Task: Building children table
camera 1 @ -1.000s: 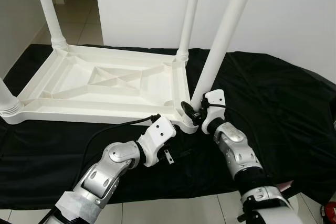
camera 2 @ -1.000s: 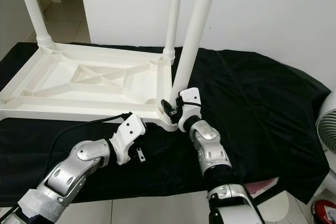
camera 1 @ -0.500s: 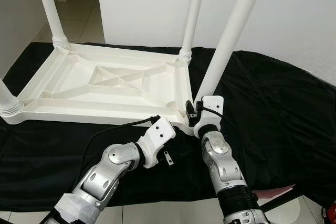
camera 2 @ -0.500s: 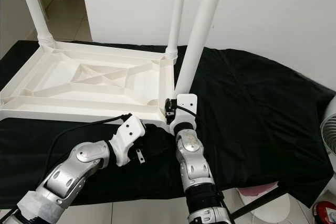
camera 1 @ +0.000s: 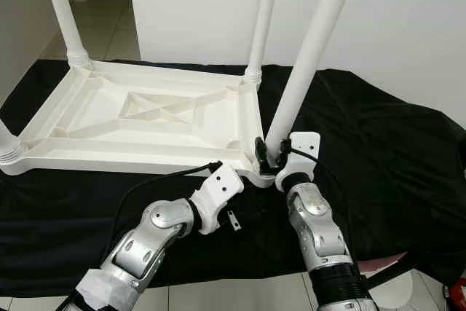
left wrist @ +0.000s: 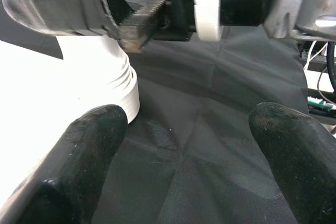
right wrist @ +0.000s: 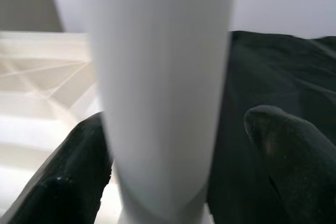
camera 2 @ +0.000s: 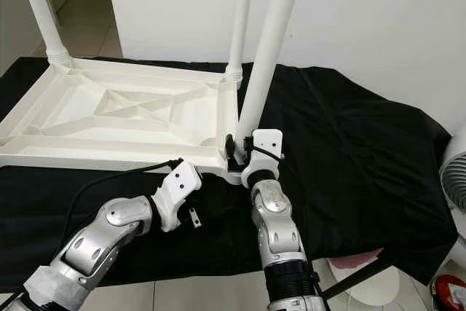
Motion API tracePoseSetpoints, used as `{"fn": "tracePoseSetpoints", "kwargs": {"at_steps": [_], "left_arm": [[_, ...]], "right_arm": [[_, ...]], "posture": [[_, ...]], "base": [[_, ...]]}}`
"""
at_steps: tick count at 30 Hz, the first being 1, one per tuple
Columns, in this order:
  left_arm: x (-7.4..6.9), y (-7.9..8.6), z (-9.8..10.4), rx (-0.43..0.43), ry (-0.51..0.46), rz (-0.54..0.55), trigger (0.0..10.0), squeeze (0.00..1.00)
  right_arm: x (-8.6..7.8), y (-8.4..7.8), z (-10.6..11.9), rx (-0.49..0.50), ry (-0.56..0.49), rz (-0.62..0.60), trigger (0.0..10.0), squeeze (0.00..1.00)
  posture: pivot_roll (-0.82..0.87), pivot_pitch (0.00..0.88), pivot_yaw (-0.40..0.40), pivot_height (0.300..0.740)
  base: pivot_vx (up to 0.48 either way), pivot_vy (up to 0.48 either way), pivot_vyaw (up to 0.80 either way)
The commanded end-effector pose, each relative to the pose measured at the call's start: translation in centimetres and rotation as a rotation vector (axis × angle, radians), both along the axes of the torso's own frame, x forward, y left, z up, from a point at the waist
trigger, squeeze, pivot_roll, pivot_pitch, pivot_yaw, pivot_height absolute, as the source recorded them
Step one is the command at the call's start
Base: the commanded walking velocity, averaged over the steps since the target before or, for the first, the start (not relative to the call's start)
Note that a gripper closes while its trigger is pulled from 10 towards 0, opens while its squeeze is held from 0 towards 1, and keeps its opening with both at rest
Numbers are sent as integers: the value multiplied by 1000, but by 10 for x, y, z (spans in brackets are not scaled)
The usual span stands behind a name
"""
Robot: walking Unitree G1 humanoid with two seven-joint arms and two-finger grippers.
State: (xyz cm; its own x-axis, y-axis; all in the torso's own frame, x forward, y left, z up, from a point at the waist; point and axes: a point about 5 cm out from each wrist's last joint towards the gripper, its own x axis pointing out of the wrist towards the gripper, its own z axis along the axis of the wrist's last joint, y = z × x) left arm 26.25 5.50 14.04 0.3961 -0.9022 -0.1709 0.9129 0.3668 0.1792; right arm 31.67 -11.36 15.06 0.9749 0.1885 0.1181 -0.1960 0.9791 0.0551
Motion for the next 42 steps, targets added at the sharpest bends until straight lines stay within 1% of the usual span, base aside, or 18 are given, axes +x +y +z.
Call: {"fn": "tracePoseSetpoints", "kwargs": {"at_steps": [1,2,4,7,9,13,16,17,19,21,23,26,27,28,29,30,35,42], "left_arm": [[-3,-2,-2,8,5,-20,10000,0],[-3,-2,-2,8,6,-18,10000,0],[-3,0,-3,9,7,-15,10000,0],[-2,0,-3,10,7,-12,10000,0],[-2,0,-3,10,7,-12,10000,0],[0,0,-2,11,3,-11,10000,0],[0,0,-2,11,2,-11,10000,0],[1,0,-2,11,1,-13,10000,0],[1,0,-2,13,-1,-15,10000,0],[2,0,-1,14,-4,-16,10000,0],[3,0,0,14,-5,-15,10000,0],[4,1,0,15,-7,-13,10000,0],[4,1,1,16,-9,-12,10000,0],[4,1,1,16,-9,-12,10000,0],[4,2,1,16,-10,-10,10000,0],[5,2,2,15,-11,-9,10000,0],[5,2,2,13,-14,-2,10000,0],[5,2,3,10,-13,-1,10000,0]], "right_arm": [[-1,-5,-4,-8,28,49,10000,522],[-1,-7,-6,-21,42,96,10000,0],[-2,-9,-8,-40,50,181,10000,0],[-2,-12,-9,-92,30,294,10000,0],[-2,-12,-9,-92,30,294,10000,0],[3,-17,-13,-180,29,402,10000,0],[4,-17,-14,-197,33,425,10000,0],[11,-17,-19,-235,61,454,10000,0],[14,-17,-20,-253,67,465,10000,0],[21,-11,-22,-260,89,499,10000,0],[23,-9,-23,-261,96,511,10000,0],[27,-6,-24,-296,97,533,10000,0],[29,-3,-23,-315,96,550,7255,0],[29,-3,-23,-315,96,550,7255,0],[30,-1,-23,-322,96,563,4275,0],[31,0,-22,-325,95,583,157,0],[32,1,-25,-334,95,626,0,0],[31,-1,-29,-334,101,639,0,0]], "posture": [[68,3,-98,740],[67,3,-98,740],[67,3,-97,740],[67,2,-96,740],[67,2,-96,740],[60,0,-88,740],[60,0,-88,740],[56,0,-81,740],[56,0,-81,740],[55,0,-74,740],[56,0,-72,740],[59,0,-68,740],[63,2,-68,740],[63,2,-68,740],[63,2,-68,740],[66,5,-71,740],[71,8,-75,740],[70,10,-76,740]], "base": [[0,0,0],[0,0,0],[0,0,0],[0,0,0],[0,0,0],[0,0,0],[0,0,0],[0,0,0],[0,0,0],[0,0,0],[0,0,0],[0,0,0],[0,0,0],[0,0,0],[0,0,0],[0,0,0],[0,0,0],[0,0,0]]}}
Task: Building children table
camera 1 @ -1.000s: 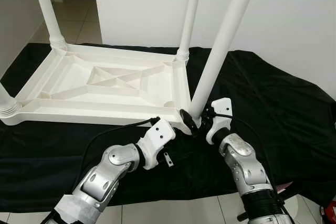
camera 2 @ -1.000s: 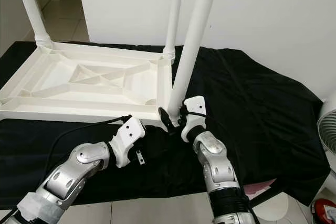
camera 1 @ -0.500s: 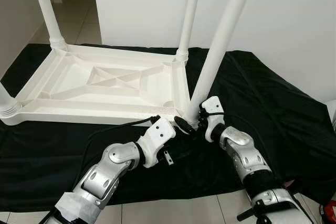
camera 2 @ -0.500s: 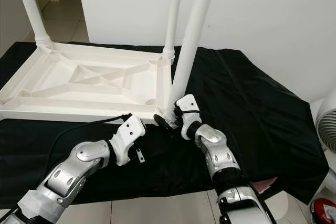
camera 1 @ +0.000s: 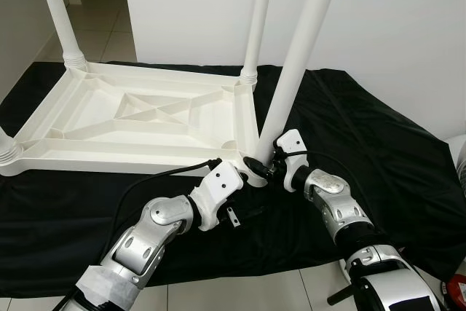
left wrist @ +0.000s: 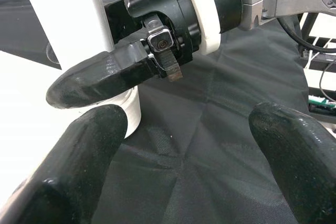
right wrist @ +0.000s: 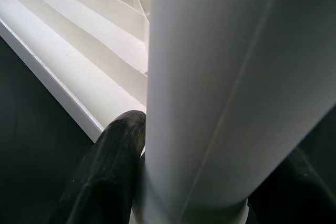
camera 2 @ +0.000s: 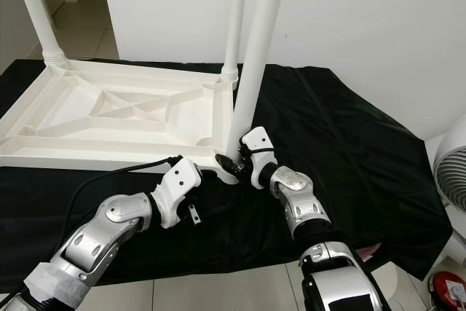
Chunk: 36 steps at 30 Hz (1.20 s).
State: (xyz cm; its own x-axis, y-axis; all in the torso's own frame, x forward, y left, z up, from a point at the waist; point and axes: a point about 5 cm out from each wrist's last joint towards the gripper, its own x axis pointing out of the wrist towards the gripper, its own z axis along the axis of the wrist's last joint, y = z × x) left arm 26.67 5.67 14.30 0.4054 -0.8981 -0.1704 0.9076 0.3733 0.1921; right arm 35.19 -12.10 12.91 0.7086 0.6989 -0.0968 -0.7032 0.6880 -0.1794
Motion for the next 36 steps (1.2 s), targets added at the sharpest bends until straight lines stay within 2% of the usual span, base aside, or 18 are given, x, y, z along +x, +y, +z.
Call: {"fn": "tracePoseSetpoints", "kwargs": {"at_steps": [1,2,3,10,16,19,22,23,24,25,26,29,33,36], "left_arm": [[1,0,0,5,-1,-10,10000,0],[0,-1,0,6,-2,-14,10000,0],[1,-1,0,6,-1,-16,10000,0],[1,-1,0,9,-2,-18,10000,0],[1,-1,0,4,-1,-13,10000,0],[0,-2,-1,2,3,-12,10000,0],[0,-2,-1,2,3,-12,10000,0],[0,-2,-2,3,5,-13,10000,0],[0,-2,-2,3,5,-13,10000,0],[-2,-3,-3,0,9,-19,10000,0],[-2,-3,-3,0,9,-19,10000,0],[-2,-4,-3,-1,11,-21,10000,0],[-2,-4,-4,0,12,-23,10000,0],[-3,-5,-4,-1,14,-24,10000,0]], "right_arm": [[-4,6,-8,-20,23,55,0,0],[-5,6,-10,-19,22,50,3020,0],[-4,5,-10,-22,18,37,10000,0],[0,2,-12,-17,8,-54,10000,0],[-3,2,-11,47,-1,-169,10000,0],[-6,3,-11,79,-15,-265,10000,0],[-6,3,-11,83,-17,-279,10000,0],[-6,4,-11,118,-6,-343,10000,0],[-6,4,-11,118,-6,-343,10000,0],[-11,7,-11,168,-10,-482,10000,0],[-11,7,-11,168,-10,-482,10000,0],[-15,9,-13,212,3,-614,10000,0],[-19,16,-13,248,18,-704,10000,0],[-21,22,-9,261,10,-702,10000,0]], "posture": [[65,12,-71,740],[65,12,-71,740],[62,14,-71,740],[57,16,-71,740],[57,19,-79,740],[54,21,-81,740],[54,21,-81,740],[49,25,-83,740],[49,25,-83,740],[43,28,-85,740],[43,28,-85,740],[42,28,-86,740],[39,29,-85,740],[39,31,-87,740]], "base": [[0,0,0],[0,0,0],[0,0,0],[0,0,0],[0,0,0],[0,0,0],[0,0,0],[0,0,0],[0,0,0],[0,0,0],[0,0,0],[0,0,0],[0,0,0],[0,0,0]]}}
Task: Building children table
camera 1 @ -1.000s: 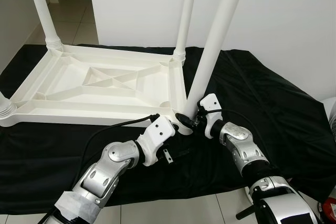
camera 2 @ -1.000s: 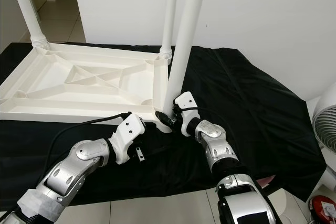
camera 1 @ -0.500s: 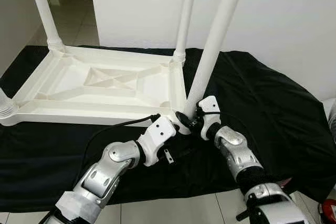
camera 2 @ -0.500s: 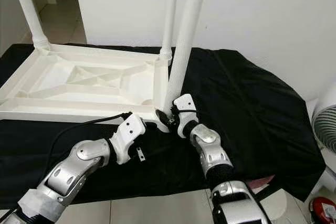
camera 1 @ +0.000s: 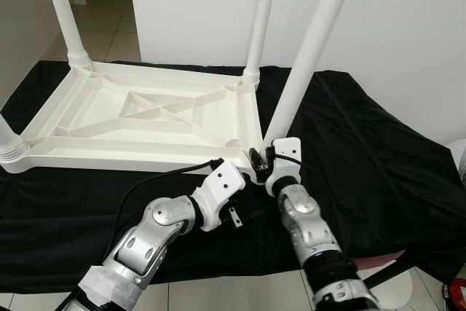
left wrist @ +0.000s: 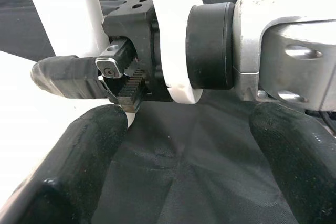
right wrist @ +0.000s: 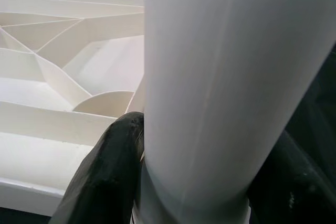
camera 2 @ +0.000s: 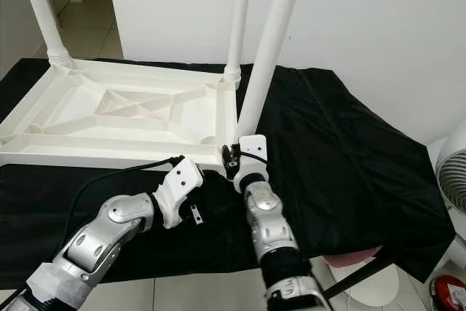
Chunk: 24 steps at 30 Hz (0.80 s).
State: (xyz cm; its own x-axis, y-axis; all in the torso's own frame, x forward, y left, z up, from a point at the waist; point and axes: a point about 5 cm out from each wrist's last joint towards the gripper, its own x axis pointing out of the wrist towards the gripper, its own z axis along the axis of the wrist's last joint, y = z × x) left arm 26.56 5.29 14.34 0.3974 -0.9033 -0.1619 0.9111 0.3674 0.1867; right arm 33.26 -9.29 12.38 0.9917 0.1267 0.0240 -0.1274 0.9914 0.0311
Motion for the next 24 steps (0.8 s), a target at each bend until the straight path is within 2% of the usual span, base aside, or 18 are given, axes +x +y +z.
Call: {"fn": "tracePoseSetpoints", "kwargs": {"at_steps": [1,5,6,18,21,22,24], "left_arm": [[-2,-1,-4,9,12,-16,10000,0],[-3,-1,-5,14,12,-21,10000,0],[-3,-1,-5,15,12,-20,10000,0],[-5,1,-6,13,17,-14,10000,0],[-6,1,-6,9,17,-13,10000,0],[-6,0,-6,9,17,-13,10000,0],[-6,0,-6,10,16,-13,10000,0]], "right_arm": [[-2,-6,-4,21,25,-43,10000,0],[-3,-10,0,3,11,-41,10000,0],[-5,-11,0,14,12,-47,10000,1000],[-17,-13,4,57,-36,2,10000,1000],[-21,-20,3,50,-44,39,10000,1000],[-24,-27,3,28,-52,132,10000,0],[-25,-30,3,20,-55,167,10000,0]], "posture": [[39,31,-87,740],[40,29,-90,740],[43,29,-92,740],[53,24,-98,740],[54,20,-99,740],[56,15,-97,740],[56,15,-97,740]], "base": [[0,0,0],[0,0,0],[0,0,0],[0,0,0],[0,0,0],[0,0,0],[0,0,0]]}}
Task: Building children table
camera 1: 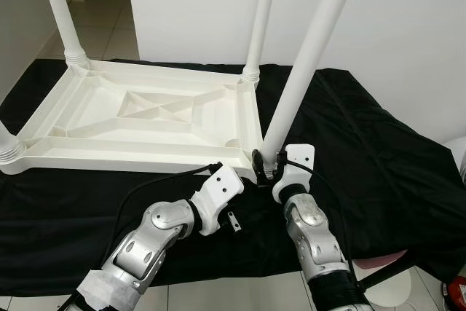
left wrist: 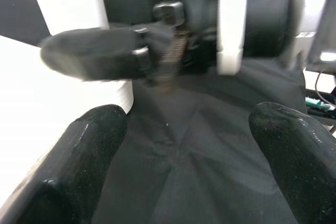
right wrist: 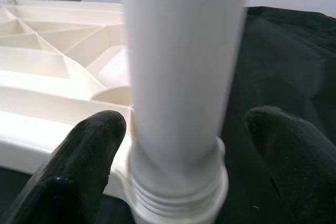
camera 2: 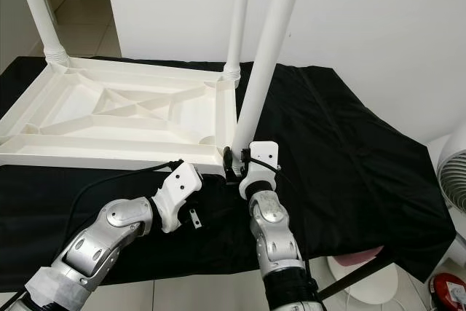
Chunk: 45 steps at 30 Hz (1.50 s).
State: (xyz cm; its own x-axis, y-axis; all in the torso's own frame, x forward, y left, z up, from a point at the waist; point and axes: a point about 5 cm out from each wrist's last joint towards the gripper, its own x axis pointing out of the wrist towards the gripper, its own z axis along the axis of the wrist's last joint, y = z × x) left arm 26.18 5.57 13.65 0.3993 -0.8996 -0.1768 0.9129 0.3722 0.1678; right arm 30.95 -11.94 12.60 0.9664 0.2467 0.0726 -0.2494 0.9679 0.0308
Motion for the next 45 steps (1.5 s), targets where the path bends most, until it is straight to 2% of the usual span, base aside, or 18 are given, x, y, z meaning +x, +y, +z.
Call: {"fn": "tracePoseSetpoints", "kwargs": {"at_steps": [1,3,6,9,10,11,14,17,20,28,29,30,31,32,33,34,43,45], "left_arm": [[-2,-2,1,3,-7,-20,10000,0],[-2,-2,1,4,-8,-20,10000,0],[-1,-2,1,4,-9,-20,10000,0],[0,-2,1,8,-12,-21,10000,0],[0,-2,1,8,-12,-21,10000,0],[1,-2,1,9,-14,-22,10000,0],[2,-2,2,11,-17,-23,10000,0],[3,-1,3,13,-22,-25,10000,0],[4,-1,3,14,-24,-24,10000,0],[4,0,4,14,-26,-17,10000,0],[4,0,4,14,-26,-15,10000,0],[4,1,4,14,-27,-13,10000,0],[5,1,5,14,-27,-12,10000,0],[5,1,5,14,-28,-11,10000,0],[5,1,5,14,-28,-11,10000,0],[5,1,5,15,-29,-10,10000,0],[5,2,6,10,-31,1,10000,0],[5,1,6,8,-32,0,10000,0]], "right_arm": [[-2,-4,1,11,-7,44,10000,0],[-1,-14,1,-2,-14,87,10000,0],[0,-18,1,-7,-15,99,10000,0],[5,-27,1,-17,-16,176,10000,0],[5,-27,1,-17,-16,176,10000,0],[8,-29,1,-23,-9,243,10000,0],[12,-29,0,-44,-6,303,10000,0],[19,-24,0,-90,6,402,10000,0],[22,-21,1,-98,8,423,10000,0],[37,-1,4,-149,19,522,10000,0],[39,2,4,-155,23,542,8745,0],[41,5,4,-152,31,561,3412,0],[42,8,4,-152,37,575,3255,0],[43,9,4,-155,39,588,2157,0],[43,9,4,-155,39,588,2157,0],[43,10,3,-160,41,599,0,0],[39,4,-8,-158,72,607,0,0],[42,0,-11,-142,98,548,0,0]], "posture": [[56,15,-97,740],[57,12,-97,740],[57,12,-97,740],[56,0,-87,740],[56,0,-87,740],[55,0,-85,740],[55,0,-81,740],[56,0,-81,740],[60,0,-79,740],[72,0,-79,740],[73,0,-79,740],[75,0,-79,740],[76,1,-80,740],[76,1,-80,740],[76,1,-80,740],[78,2,-81,740],[73,9,-84,740],[70,11,-86,740]], "base": [[0,0,0],[0,0,0],[0,0,0],[0,0,0],[0,0,0],[0,0,0],[0,0,0],[0,0,0],[0,0,0],[0,0,0],[0,0,0],[0,0,0],[0,0,0],[0,0,0],[0,0,0],[0,0,0],[0,0,0],[0,0,0]]}}
